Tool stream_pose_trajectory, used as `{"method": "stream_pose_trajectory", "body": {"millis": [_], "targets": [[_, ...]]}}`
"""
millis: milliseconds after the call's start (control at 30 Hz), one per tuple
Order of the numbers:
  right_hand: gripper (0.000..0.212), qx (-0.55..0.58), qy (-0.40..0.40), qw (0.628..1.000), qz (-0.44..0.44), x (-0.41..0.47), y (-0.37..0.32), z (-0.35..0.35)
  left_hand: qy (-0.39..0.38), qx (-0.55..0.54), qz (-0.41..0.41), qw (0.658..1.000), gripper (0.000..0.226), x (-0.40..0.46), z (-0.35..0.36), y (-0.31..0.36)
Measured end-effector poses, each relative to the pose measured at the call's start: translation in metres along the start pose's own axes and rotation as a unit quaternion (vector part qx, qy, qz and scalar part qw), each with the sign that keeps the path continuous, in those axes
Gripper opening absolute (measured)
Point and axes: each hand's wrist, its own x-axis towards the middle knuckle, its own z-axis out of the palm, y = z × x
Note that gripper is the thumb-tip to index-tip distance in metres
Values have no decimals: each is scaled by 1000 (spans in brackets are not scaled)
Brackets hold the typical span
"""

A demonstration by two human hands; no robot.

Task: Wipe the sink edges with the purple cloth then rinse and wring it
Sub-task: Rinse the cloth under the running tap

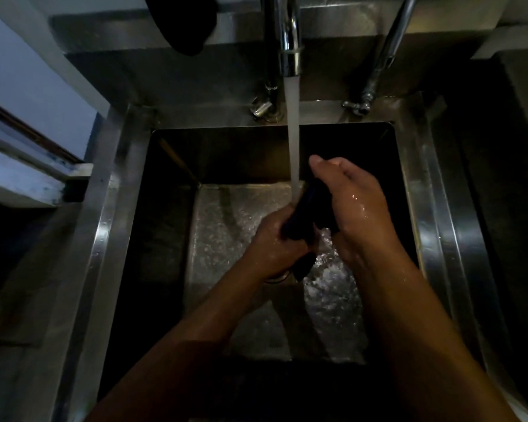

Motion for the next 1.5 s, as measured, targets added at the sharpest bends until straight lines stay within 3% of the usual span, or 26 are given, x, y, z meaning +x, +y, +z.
{"method": "stream_pose_trajectory", "body": {"millis": [133, 267, 367, 467, 533, 633, 700, 800, 867, 967, 1033, 1100, 1200, 1300, 1400, 1467, 1500], "targets": [[29, 119, -30, 992, 8, -13, -23, -3, 18, -71, -124, 990, 26, -2, 21, -36], [29, 129, -36, 991, -15, -18, -28, -21, 49, -30, -144, 988, 18, 7, 24, -55], [23, 101, 37, 994, 23, -11, -11, -48, 66, -9, -140, 988, 27, 21, 10, -44], [18, -19, 120, 990, 71, 5, 17, -74, 84, 12, -128, 988, 23, 29, -3, -26], [15, -128, 133, 978, 99, 13, 42, -85, 73, 30, -90, 993, 28, 27, -6, -11], [25, -316, 91, 935, 132, 20, 74, -92, 37, 18, -43, 998, 31, 21, -8, 12], [37, -360, 40, 926, 108, 18, 78, -86, 21, 29, -19, 999, 29, 17, -7, 24], [54, -284, -74, 956, 9, 15, 74, -70, -11, 94, 30, 995, 34, 13, -6, 36], [68, -254, -159, 954, -29, 15, 67, -65, -39, 117, 56, 991, 34, 10, -9, 44], [76, -219, -239, 946, -5, 17, 64, -63, -36, 98, 44, 994, 29, 13, -18, 45], [68, -251, -205, 946, -14, 14, 70, -55, -16, 58, -7, 998, 34, 15, -23, 44], [49, -240, -112, 963, -48, 13, 77, -47, -6, 26, -19, 999, 43, 17, -26, 39], [37, -95, 0, 995, -40, 12, 67, -42, 5, 15, -22, 1000, 54, 11, -27, 27], [32, -35, 24, 998, -56, 9, 55, -33, 10, 49, -28, 998, 46, 0, -19, 10], [33, -28, 47, 997, -56, 5, 47, -18, 146, 89, -48, 984, 22, -21, -5, -7], [30, 137, 37, 990, -16, 6, 43, -13, 194, -81, -158, 965, 22, -34, 5, -19], [28, 226, 21, 974, -1, 6, 41, -12, 159, -200, -241, 936, 33, -37, 11, -21]]}}
